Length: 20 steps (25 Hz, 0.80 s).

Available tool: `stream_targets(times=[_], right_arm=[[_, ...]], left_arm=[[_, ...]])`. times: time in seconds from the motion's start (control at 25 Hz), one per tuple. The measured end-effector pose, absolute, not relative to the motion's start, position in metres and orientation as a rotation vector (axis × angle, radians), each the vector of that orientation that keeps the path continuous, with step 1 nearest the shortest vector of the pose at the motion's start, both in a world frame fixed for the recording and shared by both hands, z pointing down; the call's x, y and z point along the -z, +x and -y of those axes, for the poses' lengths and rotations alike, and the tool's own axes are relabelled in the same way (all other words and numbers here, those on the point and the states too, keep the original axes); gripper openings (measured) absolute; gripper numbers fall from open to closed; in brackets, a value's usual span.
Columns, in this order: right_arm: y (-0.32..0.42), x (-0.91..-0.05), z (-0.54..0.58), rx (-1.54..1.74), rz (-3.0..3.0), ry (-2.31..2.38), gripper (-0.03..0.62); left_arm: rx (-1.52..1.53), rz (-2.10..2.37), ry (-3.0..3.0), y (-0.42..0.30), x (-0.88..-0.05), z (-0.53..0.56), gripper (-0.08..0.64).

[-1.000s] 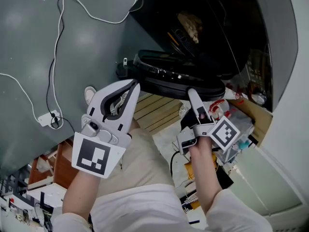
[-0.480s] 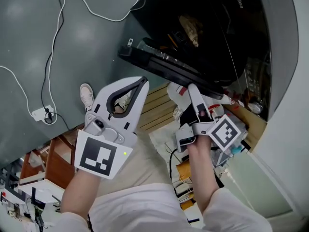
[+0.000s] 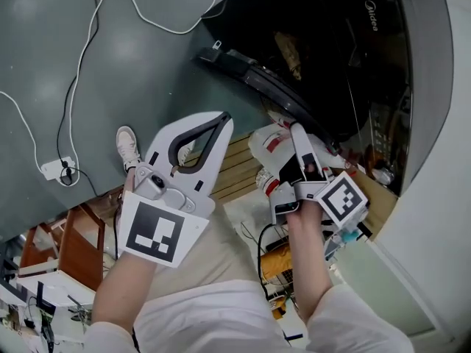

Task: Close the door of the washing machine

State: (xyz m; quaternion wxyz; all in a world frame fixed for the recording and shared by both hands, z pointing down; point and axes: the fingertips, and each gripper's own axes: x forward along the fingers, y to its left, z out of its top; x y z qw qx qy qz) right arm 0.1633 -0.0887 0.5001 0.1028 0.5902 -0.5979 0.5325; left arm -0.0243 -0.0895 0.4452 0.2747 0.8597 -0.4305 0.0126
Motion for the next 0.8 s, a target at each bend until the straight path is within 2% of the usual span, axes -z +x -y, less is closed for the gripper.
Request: stream_targets(times=[0.04,0.16,0.32,0.56,0.72,0.8], right_arm=[[0.166,-0.502,0.089,-1.506,1.743,1.743,0.326],[0.173,-0.510,0.094,-1.348,1.681,1.765,0.189],[0.187,-0.514,0.111,-1.218,1.706,1.759,0.102],[0.198,-0.518,0.140,-1.088,1.715,1.774,0.086],[0.200,-0.532,0.147,-1.079,1.693,1.727,0.021],[0.197,-0.537,0.147,-1.077,1.689,1.731,0.021]], left_arm=[[-0.039,1.165,2.315,-0.025,-0.445,0.090,0.003],[-0.063,1.194,2.334,-0.025,-0.449,0.093,0.003],[-0.080,1.216,2.350,-0.021,-0.452,0.101,0.003],[-0.074,1.235,2.356,-0.014,-0.445,0.106,0.003],[-0.029,1.257,2.300,-0.018,-0.438,0.100,0.003],[-0.054,1.260,2.297,-0.021,-0.438,0.091,0.003]])
